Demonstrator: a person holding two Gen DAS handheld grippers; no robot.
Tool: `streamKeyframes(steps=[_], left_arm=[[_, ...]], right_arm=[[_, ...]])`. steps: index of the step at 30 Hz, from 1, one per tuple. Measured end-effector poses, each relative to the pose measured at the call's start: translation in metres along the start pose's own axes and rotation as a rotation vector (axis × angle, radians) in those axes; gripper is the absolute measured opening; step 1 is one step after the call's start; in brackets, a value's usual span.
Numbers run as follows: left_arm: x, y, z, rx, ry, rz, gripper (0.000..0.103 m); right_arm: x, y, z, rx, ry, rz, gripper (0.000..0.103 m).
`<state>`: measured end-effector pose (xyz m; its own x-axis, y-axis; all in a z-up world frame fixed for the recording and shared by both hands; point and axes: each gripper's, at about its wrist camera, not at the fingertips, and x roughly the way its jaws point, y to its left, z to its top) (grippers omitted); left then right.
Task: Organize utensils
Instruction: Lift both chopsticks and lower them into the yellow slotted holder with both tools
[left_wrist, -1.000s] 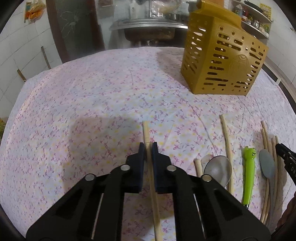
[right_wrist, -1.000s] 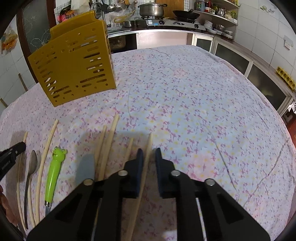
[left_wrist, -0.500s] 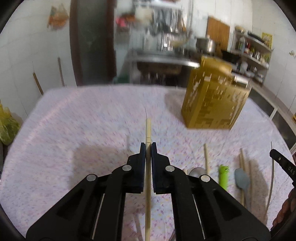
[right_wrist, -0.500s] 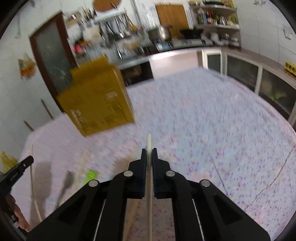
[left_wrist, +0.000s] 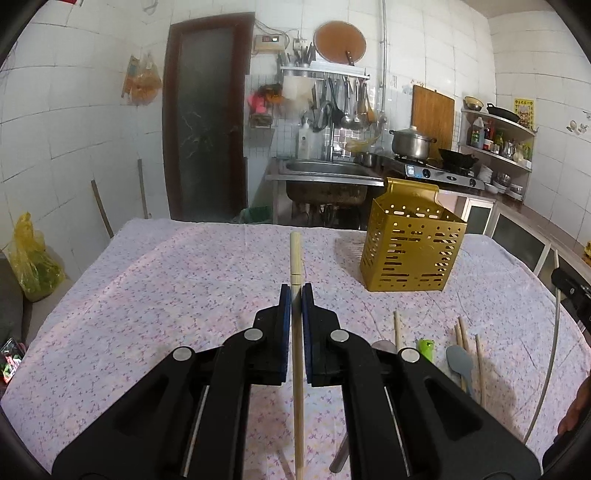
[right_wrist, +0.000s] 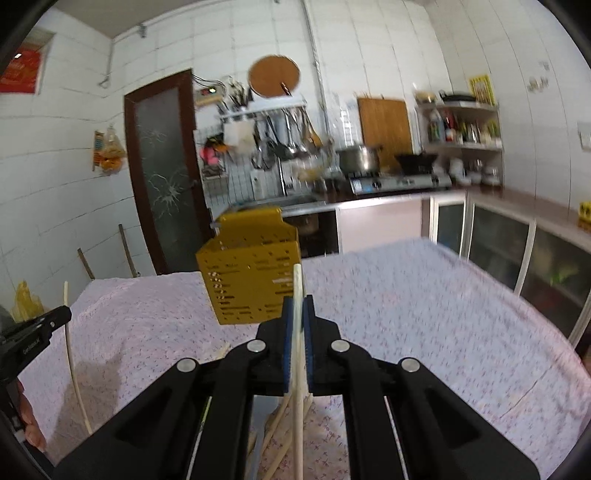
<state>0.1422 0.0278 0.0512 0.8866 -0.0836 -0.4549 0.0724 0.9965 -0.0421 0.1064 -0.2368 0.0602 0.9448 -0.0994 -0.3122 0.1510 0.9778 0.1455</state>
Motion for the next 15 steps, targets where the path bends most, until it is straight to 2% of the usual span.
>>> streamKeyframes(steps=[6, 11, 15], left_arm=[[-0.016, -0.009, 0.01, 0.007, -0.046, -0.021, 0.005], [-0.027, -0.027, 0.05, 0.013, -0.108, -0.08, 0.005], [-0.026, -0.046, 0.098, 0.001, -0.171, -0.116, 0.005]], right_arm=[[-0.013, -0.004, 0.007, 0.018, -0.064, 0.026, 0.006], [-0.013, -0.01, 0.055, 0.035, -0.152, 0.068, 0.006], [0.003, -0.013, 0.101, 0.048, -0.22, 0.102, 0.006]])
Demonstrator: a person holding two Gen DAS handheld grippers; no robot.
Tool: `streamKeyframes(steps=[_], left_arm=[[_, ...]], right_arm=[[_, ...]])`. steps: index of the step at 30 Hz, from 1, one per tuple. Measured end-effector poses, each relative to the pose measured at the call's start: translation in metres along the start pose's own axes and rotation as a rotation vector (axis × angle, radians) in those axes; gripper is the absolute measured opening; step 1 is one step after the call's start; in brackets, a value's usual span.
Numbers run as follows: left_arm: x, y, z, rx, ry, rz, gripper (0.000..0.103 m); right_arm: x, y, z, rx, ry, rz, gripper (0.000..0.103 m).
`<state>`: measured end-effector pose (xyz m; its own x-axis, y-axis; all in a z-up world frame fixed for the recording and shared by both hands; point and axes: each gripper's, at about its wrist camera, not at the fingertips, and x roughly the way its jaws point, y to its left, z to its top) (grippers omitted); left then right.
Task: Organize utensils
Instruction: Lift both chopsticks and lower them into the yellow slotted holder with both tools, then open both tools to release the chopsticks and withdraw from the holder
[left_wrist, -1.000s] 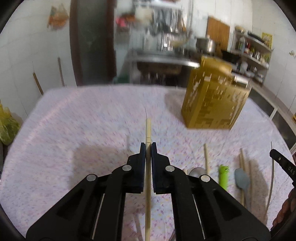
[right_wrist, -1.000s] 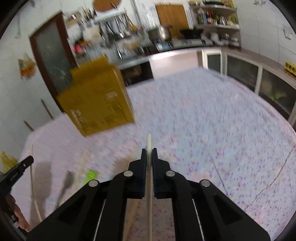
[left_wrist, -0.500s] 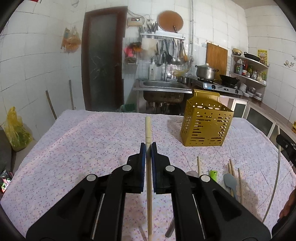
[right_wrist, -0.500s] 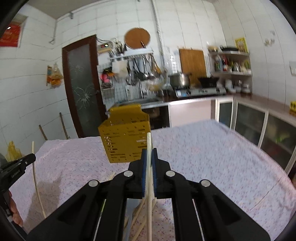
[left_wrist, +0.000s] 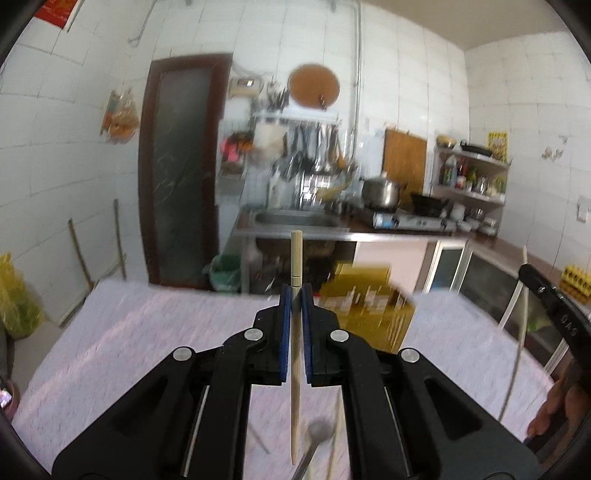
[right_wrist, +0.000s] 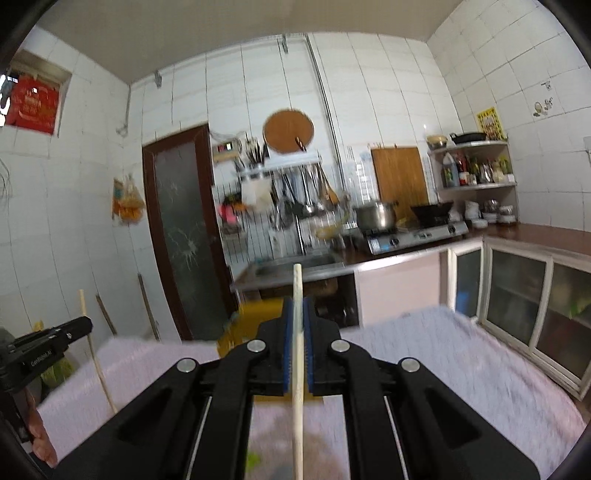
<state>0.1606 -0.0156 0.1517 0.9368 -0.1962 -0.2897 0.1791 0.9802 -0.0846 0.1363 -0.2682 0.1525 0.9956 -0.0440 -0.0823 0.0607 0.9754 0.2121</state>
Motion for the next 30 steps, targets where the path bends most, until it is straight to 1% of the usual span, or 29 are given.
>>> streamKeyframes(steps=[4, 6, 9, 12, 16, 20, 23, 25, 27, 29, 30], left_arm=[[0.027, -0.018, 0.052, -0.023, -0.066, -0.038, 0.005], [0.046, -0.028, 0.07, -0.026, -0.089, -0.048, 0.005], [0.074, -0.041, 0.091, -0.035, -0.112, -0.064, 0.005], [0.109, -0.054, 0.102, -0.033, -0.127, -0.077, 0.005], [0.154, -0.071, 0.097, 0.009, -0.124, -0.072, 0.005], [0.203, -0.075, 0.075, 0.027, -0.082, -0.062, 0.005], [0.225, -0.068, 0.055, 0.03, -0.053, -0.047, 0.005], [0.239, -0.062, 0.042, 0.022, -0.018, -0.042, 0.005], [0.245, -0.056, 0.033, 0.018, 0.009, -0.033, 0.005], [0.244, -0.05, 0.029, 0.01, 0.035, -0.037, 0.019], [0.24, -0.047, 0.029, 0.006, 0.043, -0.034, 0.038]], right_arm=[[0.04, 0.0, 0.035, -0.009, -0.07, 0.016, 0.006], [0.06, 0.001, 0.048, 0.002, -0.095, 0.028, 0.006], [0.095, 0.0, 0.065, 0.024, -0.135, 0.044, 0.006], [0.123, 0.004, 0.07, 0.026, -0.169, 0.053, 0.006], [0.167, 0.007, 0.065, 0.026, -0.178, 0.07, 0.006], [0.205, 0.01, 0.043, -0.015, -0.164, 0.08, 0.006], [0.223, 0.008, 0.024, -0.037, -0.131, 0.078, 0.006], [0.228, 0.007, 0.011, -0.046, -0.103, 0.07, 0.006], [0.228, 0.005, 0.002, -0.046, -0.073, 0.062, 0.007], [0.223, 0.002, -0.002, -0.049, -0.04, 0.034, 0.007], [0.218, -0.001, -0.003, -0.047, -0.026, 0.027, 0.012]])
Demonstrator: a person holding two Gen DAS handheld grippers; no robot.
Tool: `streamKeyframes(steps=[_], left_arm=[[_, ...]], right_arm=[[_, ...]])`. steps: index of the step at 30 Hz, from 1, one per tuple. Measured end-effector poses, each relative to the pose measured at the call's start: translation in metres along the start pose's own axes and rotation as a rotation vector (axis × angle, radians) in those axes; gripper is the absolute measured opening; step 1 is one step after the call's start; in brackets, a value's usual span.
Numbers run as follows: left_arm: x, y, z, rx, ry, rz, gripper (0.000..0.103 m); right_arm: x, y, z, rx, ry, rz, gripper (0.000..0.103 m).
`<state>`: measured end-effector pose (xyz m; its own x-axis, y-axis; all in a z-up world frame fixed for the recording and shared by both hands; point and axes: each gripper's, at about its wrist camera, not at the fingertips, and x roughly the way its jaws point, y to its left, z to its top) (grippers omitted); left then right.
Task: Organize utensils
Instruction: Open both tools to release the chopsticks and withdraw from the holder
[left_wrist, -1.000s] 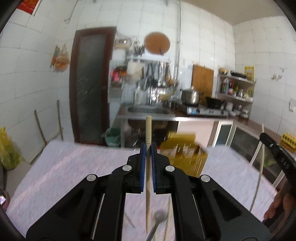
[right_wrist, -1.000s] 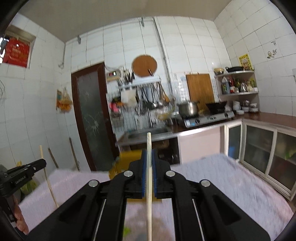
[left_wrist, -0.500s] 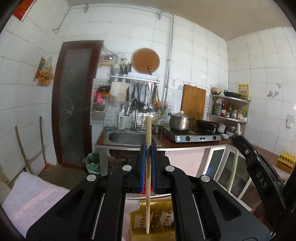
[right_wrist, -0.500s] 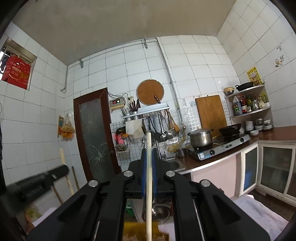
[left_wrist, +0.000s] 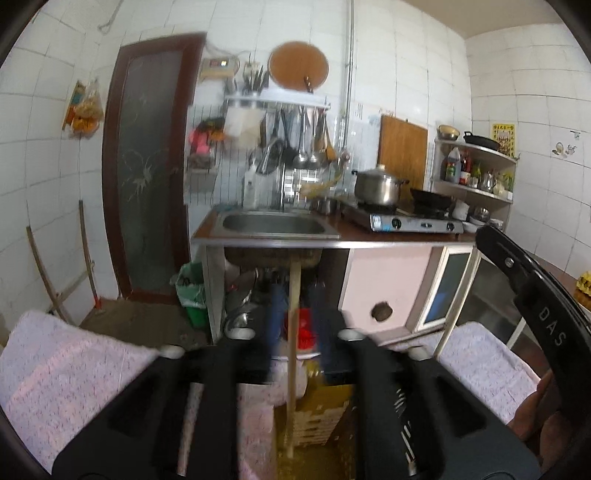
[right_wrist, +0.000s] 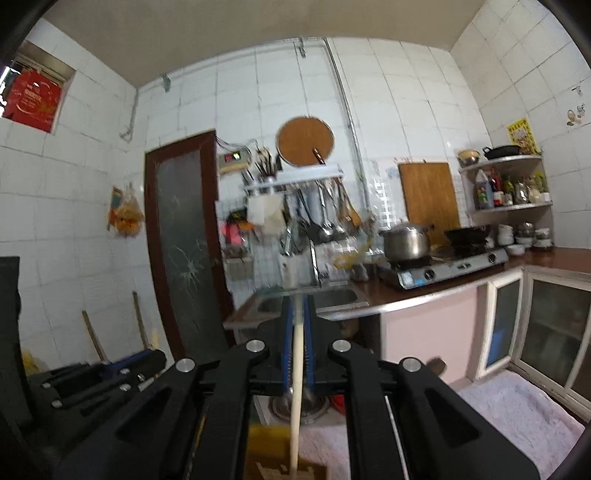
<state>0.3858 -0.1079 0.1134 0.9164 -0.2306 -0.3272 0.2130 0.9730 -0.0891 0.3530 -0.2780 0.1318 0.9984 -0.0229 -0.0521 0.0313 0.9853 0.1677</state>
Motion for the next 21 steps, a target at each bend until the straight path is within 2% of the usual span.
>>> streamKeyframes(steps=[1, 2, 3, 7, 9, 10, 17, 21], left_arm=[[-0.009, 0.004, 0.001, -0.004, -0.01, 0.011, 0.052], [-0.017, 0.006, 0.002, -0.002, -0.022, 0.019, 0.057], [-0.026, 0.007, 0.004, 0.005, -0.032, 0.029, 0.064], [-0.073, 0.017, 0.008, 0.041, -0.034, 0.061, 0.087], [-0.095, 0.024, 0.007, 0.043, -0.03, 0.078, 0.093], [-0.109, 0.029, 0.005, 0.039, -0.025, 0.085, 0.098], [-0.169, 0.05, -0.035, 0.032, 0.065, 0.115, 0.098], [-0.18, 0.061, -0.069, 0.028, 0.126, 0.143, 0.098]], right_arm=[[-0.004, -0.001, -0.001, 0.001, 0.012, -0.005, 0.019], [-0.01, -0.003, 0.0, 0.002, 0.024, -0.016, 0.043], [-0.021, -0.005, 0.002, -0.001, 0.023, -0.033, 0.058], [-0.063, -0.01, 0.011, -0.022, 0.059, -0.076, 0.06], [-0.086, -0.013, 0.013, -0.007, 0.077, -0.095, 0.069], [-0.098, -0.015, 0.013, 0.003, 0.087, -0.107, 0.071], [-0.166, -0.022, -0.013, 0.023, 0.21, -0.185, 0.075], [-0.188, -0.025, -0.044, 0.039, 0.303, -0.219, 0.075]])
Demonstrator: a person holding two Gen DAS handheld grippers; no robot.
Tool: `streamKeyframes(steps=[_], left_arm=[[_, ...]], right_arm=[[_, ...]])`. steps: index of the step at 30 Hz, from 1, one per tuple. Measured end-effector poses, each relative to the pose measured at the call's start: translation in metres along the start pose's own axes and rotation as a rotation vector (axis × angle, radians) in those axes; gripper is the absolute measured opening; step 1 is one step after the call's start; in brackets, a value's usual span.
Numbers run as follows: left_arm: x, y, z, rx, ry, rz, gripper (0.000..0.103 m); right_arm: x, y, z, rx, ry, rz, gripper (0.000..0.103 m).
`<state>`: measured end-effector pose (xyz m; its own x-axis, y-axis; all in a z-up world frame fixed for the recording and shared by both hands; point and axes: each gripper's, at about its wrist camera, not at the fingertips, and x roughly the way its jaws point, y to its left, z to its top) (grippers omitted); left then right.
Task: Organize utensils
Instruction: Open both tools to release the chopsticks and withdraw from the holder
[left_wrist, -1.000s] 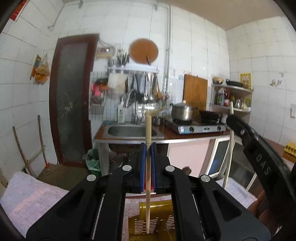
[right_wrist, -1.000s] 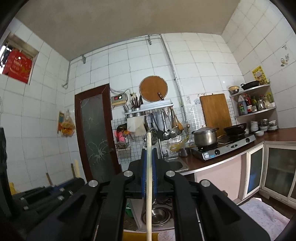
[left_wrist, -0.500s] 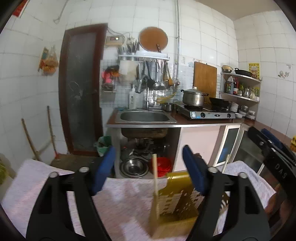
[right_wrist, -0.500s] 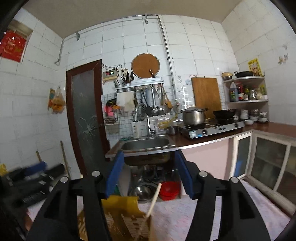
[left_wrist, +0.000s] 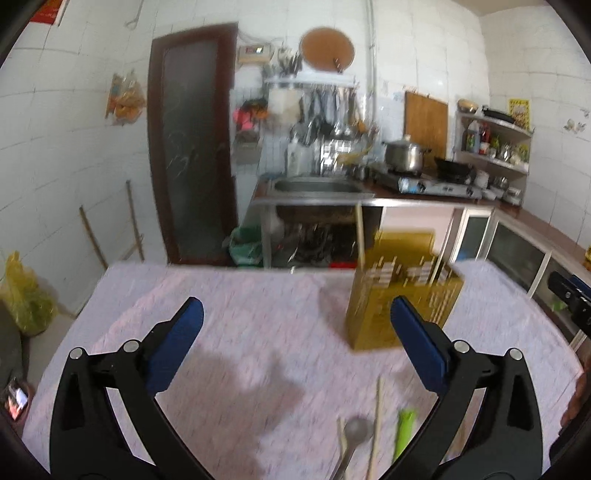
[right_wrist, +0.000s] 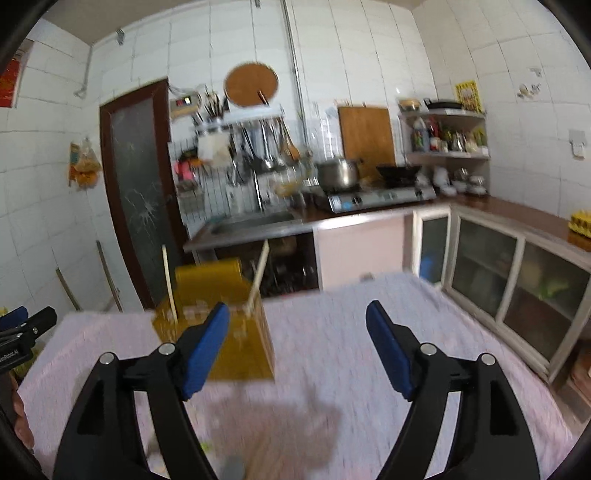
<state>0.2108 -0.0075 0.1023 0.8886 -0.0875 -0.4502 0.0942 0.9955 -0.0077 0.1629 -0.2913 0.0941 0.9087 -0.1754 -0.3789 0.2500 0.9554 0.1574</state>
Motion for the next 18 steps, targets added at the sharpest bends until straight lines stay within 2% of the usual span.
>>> streamKeyframes(steps=[3, 7, 12, 18], left_arm=[[0.009, 0.006, -0.028, 0.01, 0.046, 0.046, 0.098], [0.028, 0.01, -0.06, 0.01, 0.144, 0.038, 0.098], [0.049, 0.006, -0.093, 0.05, 0.227, 0.082, 0.098], [0.067, 0.0, -0.114, 0.066, 0.313, 0.056, 0.098]], right_arm=[[0.005, -0.002, -0.027, -0.002, 0.073, -0.031, 0.076], [0.02, -0.003, -0.062, -0.007, 0.178, -0.065, 0.075], [0.046, -0.002, -0.105, -0.004, 0.337, -0.096, 0.075], [0.064, 0.001, -0.127, 0.002, 0.435, -0.126, 0.075]])
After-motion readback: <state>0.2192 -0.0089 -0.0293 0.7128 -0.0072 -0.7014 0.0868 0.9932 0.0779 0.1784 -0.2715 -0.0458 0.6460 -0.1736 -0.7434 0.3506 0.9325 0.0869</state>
